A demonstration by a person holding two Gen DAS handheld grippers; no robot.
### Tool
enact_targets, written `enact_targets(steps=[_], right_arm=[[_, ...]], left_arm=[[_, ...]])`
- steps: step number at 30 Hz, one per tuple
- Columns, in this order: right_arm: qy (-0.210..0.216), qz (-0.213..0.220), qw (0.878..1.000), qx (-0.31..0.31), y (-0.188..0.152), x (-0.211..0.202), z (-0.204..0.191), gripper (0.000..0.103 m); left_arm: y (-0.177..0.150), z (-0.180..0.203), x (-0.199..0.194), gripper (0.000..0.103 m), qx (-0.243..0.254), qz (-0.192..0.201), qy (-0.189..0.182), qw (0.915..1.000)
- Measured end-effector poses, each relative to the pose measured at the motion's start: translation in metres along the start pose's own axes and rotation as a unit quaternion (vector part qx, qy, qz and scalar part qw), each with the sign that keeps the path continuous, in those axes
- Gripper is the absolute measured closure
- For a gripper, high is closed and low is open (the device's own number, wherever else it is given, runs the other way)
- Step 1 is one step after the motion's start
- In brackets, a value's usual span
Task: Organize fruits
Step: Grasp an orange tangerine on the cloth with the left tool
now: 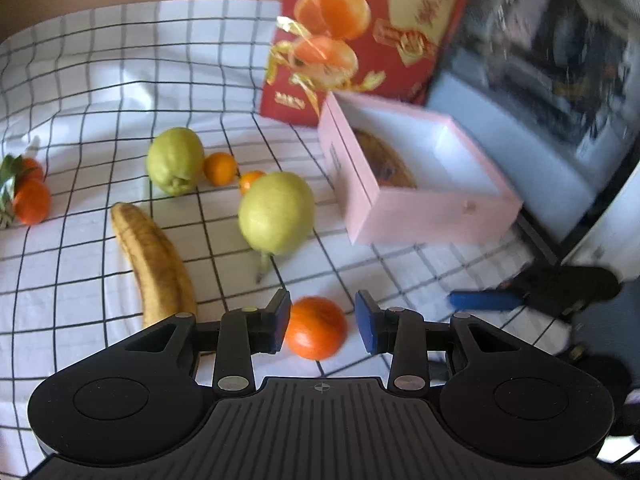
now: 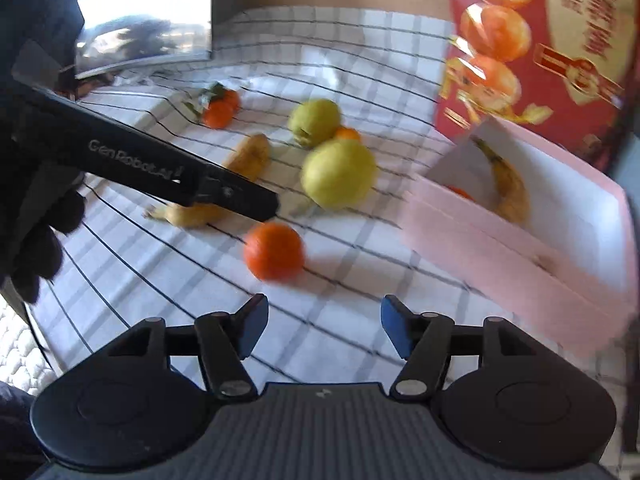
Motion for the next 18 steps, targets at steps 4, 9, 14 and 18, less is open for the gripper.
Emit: enact_targets(steps=[4,9,14,18], right_arm=[[-0.013,-0.004,1.000,0.024,-0.015,-0.007,0.017,0.040],[-0.024,0.000,0.999,0.037,-0.023,-0.013,0.027,0.040],[-0.030,0.000,0.999,0.034,-0.024,-0.012,0.029,0.040],[-0.039,0.000,0.999,0.022,-0.023,-0.010,0.027,0.040]], left_arm=[[-0.002,0.006,0.013,0.058,0.032,-0.009,0.068,0.9971],[0.000,-0.009,0.024,0.055,0.010,-0.032,0.087,0.9956],[-0.004,-0.020,0.031,0.056,-0.024,-0.053,0.073,0.9956],[-0.007,-0.023,0.028,0.056,-0.038,-0.049,0.059,0.9964]])
Point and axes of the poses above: each gripper's, at about its wrist camera, not at the fingertips, and x roughly the way its jaws point, z to its right, y to its top, the point moved 7 cm from there along x, roughly the way its jaws point, and after that the axes turned 9 degrees about -z, right-handed, at the moved point
